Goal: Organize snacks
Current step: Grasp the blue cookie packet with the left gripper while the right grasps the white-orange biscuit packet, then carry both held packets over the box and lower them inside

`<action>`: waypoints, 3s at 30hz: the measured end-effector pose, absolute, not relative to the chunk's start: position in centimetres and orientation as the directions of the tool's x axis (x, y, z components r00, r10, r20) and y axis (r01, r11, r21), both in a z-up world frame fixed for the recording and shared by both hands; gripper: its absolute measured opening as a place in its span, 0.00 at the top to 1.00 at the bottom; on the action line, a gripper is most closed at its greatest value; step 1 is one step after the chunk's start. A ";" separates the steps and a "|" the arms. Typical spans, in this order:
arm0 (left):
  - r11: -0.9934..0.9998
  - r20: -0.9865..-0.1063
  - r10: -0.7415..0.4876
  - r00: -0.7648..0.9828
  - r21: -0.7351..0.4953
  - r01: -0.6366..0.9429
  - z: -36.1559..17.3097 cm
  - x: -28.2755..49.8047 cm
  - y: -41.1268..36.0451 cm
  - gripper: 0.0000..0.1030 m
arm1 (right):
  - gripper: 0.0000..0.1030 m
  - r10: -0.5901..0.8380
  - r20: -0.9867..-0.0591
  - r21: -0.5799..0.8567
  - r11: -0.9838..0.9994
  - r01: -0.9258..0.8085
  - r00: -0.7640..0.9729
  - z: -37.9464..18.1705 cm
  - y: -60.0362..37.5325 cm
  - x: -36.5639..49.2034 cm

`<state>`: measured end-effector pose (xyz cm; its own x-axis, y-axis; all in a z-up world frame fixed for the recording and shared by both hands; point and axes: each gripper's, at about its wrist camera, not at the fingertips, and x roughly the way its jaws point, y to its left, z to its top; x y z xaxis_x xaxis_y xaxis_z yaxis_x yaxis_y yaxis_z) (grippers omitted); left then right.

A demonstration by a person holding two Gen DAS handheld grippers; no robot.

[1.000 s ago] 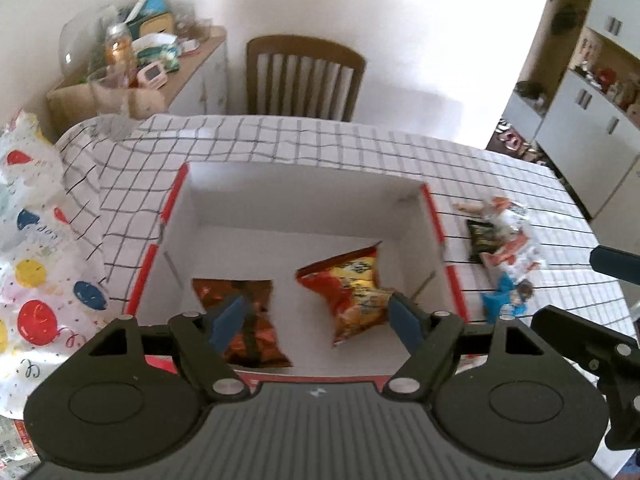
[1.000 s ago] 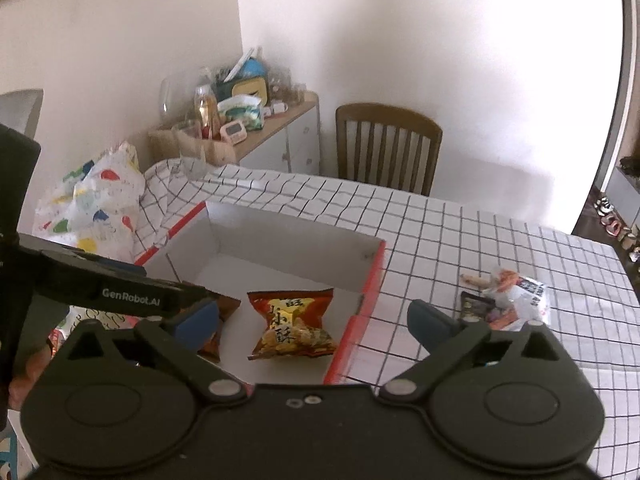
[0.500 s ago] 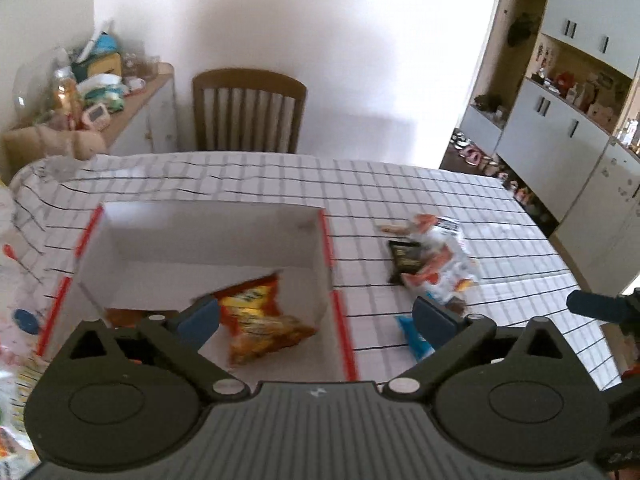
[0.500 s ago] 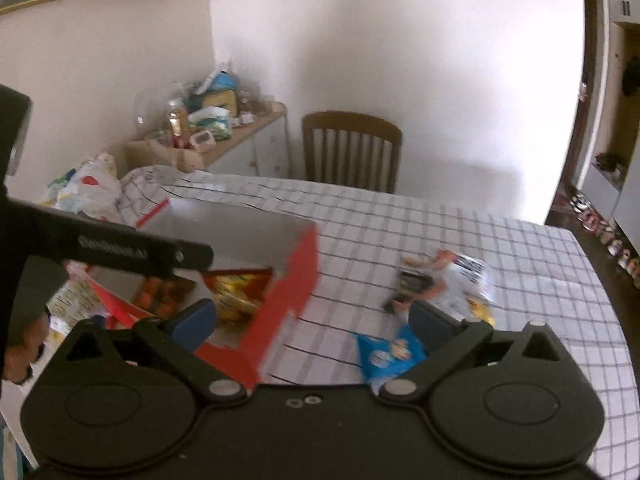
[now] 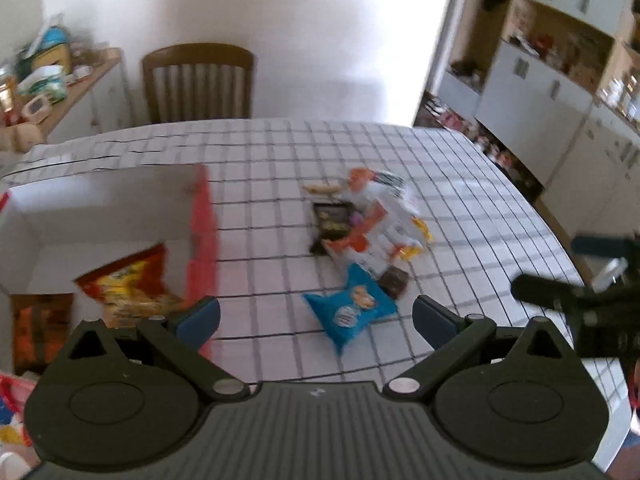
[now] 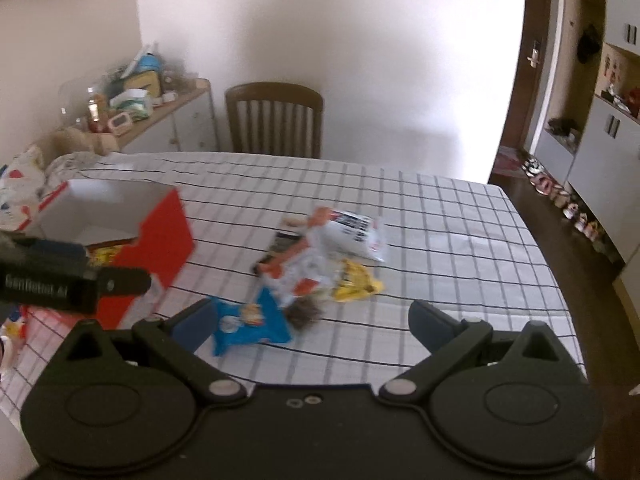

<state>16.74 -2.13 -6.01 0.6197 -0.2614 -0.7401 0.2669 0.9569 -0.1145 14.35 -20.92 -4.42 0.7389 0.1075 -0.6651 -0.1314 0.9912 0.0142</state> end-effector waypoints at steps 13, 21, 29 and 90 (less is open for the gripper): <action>0.908 -0.759 -0.264 0.595 0.012 0.419 -10.2 19.2 -7.7 0.00 | 0.09 0.142 -0.711 0.063 0.988 -0.138 0.689 -6.7 -25.3 18.8; 0.910 -0.818 -0.237 0.525 0.003 0.415 -13.4 22.5 -8.6 0.00 | 0.13 0.163 -0.742 0.078 0.984 -0.157 0.650 -8.8 -25.1 22.8; 0.881 -0.842 -0.254 0.477 0.002 0.473 -14.9 23.7 -8.6 0.01 | 0.19 0.202 -0.764 0.117 0.977 -0.177 0.612 -10.8 -23.2 26.4; 0.941 -0.797 -0.291 0.529 -0.140 0.307 -7.7 18.4 -3.4 0.59 | 0.89 0.311 -0.689 0.269 0.948 -0.168 0.654 -5.2 -22.1 20.7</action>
<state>18.39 -3.41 -7.68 0.5291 -0.2909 -0.7972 0.3068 0.9414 -0.1399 20.69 -22.06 -5.19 0.6543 0.3112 -0.6892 -0.1677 0.9484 0.2690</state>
